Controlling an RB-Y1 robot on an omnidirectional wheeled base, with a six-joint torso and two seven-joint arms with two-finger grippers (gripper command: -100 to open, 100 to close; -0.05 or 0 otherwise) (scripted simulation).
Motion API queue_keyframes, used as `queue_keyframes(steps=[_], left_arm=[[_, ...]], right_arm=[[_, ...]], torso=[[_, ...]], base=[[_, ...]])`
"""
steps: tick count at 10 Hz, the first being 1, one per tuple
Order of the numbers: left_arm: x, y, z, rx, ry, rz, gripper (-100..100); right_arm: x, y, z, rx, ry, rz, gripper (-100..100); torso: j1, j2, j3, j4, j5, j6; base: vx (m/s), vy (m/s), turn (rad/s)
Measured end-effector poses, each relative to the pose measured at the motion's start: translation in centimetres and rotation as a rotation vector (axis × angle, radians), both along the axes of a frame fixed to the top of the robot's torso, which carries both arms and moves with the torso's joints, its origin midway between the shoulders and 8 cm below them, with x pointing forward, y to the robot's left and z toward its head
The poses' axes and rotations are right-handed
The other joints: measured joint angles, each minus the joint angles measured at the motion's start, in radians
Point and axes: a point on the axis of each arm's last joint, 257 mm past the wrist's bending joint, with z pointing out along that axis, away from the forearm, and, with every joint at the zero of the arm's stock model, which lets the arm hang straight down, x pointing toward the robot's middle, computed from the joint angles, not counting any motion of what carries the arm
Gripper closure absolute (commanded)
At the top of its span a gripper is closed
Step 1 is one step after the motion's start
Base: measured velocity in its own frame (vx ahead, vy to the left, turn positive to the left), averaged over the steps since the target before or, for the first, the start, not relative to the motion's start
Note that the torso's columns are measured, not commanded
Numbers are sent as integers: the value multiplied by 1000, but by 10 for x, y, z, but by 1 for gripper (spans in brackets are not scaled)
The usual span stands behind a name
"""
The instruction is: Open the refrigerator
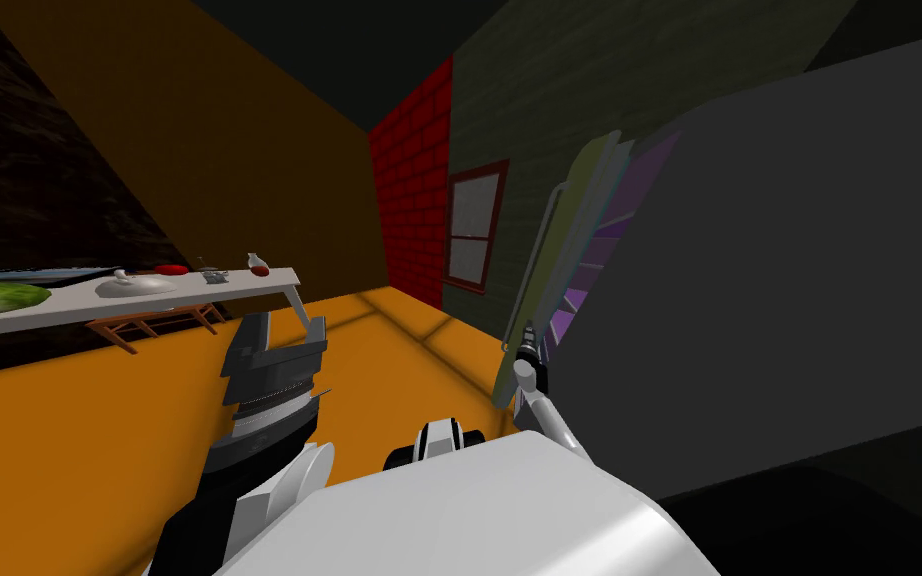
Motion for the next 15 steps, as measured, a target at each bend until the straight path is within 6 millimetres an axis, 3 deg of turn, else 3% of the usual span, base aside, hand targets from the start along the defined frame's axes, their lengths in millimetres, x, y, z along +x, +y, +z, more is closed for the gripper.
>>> queue_keyframes(steps=[4, 5, 8, 9, 11, 14, 15], left_arm=[[0, 0, 0, 0, 0, 0, 0], [0, 0, 0, 0, 0, 0, 0], [0, 0, 0, 0, 0, 0, 0], [0, 0, 0, 0, 0, 0, 0], [0, 0, 0, 0, 0, 0, 0], [0, 0, 0, 0, 0, 0, 0], [0, 0, 0, 0, 0, 0, 0]], right_arm=[[22, 9, 12, -7, 13, 35, -100], [24, 12, 13, -9, 13, 40, 100], [7, 3, 6, -7, 0, 11, 100], [6, 3, 6, -5, -2, 9, -100], [12, 1, 10, 12, -20, -6, -100], [22, -3, 44, 38, -87, -37, -100], [25, -6, 47, 53, -99, -48, -100]], torso=[[8, 6, 3, 4, 5, 0], [10, 10, 6, 2, 2, 0], [21, 17, 10, 2, 2, -2], [24, 16, 9, 2, 3, -3], [24, 15, 8, 6, 8, -2], [7, 6, 3, 0, -1, -1], [7, 6, 3, 2, 1, 0]], base=[[13, 41, -25], [0, -40, 43], [-2, -57, 29], [-7, 18, -3], [2, 35, 6], [10, 34, -6], [-1, 34, 3]])
